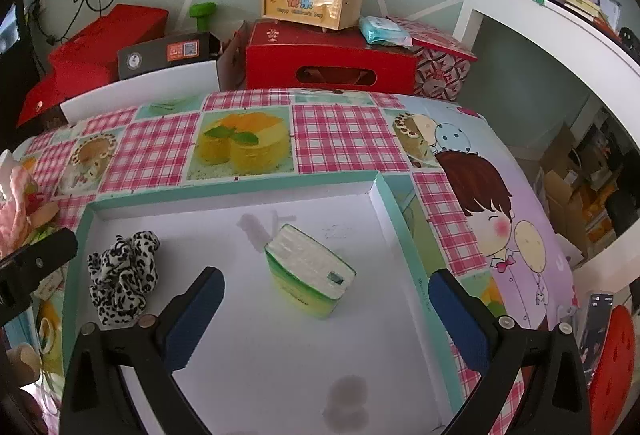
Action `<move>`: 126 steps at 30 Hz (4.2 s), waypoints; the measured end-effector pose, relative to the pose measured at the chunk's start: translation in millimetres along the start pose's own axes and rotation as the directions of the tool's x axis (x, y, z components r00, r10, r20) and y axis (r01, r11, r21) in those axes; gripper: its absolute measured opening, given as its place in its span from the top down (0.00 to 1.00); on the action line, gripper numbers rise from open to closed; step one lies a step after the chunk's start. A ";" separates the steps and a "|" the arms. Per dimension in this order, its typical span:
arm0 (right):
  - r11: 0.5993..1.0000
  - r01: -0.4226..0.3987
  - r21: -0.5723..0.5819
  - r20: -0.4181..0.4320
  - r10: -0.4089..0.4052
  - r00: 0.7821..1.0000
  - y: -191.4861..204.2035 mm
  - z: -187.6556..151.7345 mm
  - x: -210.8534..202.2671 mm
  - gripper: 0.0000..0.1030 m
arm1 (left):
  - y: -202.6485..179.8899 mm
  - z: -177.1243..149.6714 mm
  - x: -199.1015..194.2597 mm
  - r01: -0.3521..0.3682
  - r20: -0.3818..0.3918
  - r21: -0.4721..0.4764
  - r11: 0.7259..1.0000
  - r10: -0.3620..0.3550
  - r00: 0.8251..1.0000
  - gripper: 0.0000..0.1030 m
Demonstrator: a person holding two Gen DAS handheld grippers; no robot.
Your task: Organize soft objects
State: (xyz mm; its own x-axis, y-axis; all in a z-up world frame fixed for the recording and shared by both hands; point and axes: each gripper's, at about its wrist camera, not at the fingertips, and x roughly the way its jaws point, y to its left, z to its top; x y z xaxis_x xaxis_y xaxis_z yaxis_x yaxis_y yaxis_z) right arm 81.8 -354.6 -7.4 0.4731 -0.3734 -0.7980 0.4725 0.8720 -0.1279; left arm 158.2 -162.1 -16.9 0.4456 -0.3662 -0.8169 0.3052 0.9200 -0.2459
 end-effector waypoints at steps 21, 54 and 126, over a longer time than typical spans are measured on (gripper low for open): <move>0.989 -0.125 0.075 -0.008 0.126 0.992 15.0 2.4 -13.5 0.00 | 34.8 10.6 -11.0 -0.130 -0.043 -0.065 0.989 0.128 0.991 0.05; 0.922 -0.379 -0.081 0.113 0.387 0.915 115.4 -5.9 -53.6 0.00 | 184.6 37.7 -107.7 -0.331 0.094 -0.346 0.878 0.383 0.919 0.05; 0.647 -0.654 -0.392 -0.424 0.504 0.752 335.7 2.6 -15.9 0.45 | 275.3 19.1 -38.3 -0.274 -0.201 -0.472 0.838 0.200 0.959 0.04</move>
State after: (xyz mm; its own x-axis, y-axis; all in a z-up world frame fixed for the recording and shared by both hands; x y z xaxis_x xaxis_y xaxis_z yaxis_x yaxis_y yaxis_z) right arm 234.8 -56.7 -36.1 0.2791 0.2930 -0.9145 -0.2953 0.9324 0.2087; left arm 241.3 102.5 -43.3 0.3188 -0.1391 -0.9376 -0.2631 0.9373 -0.2285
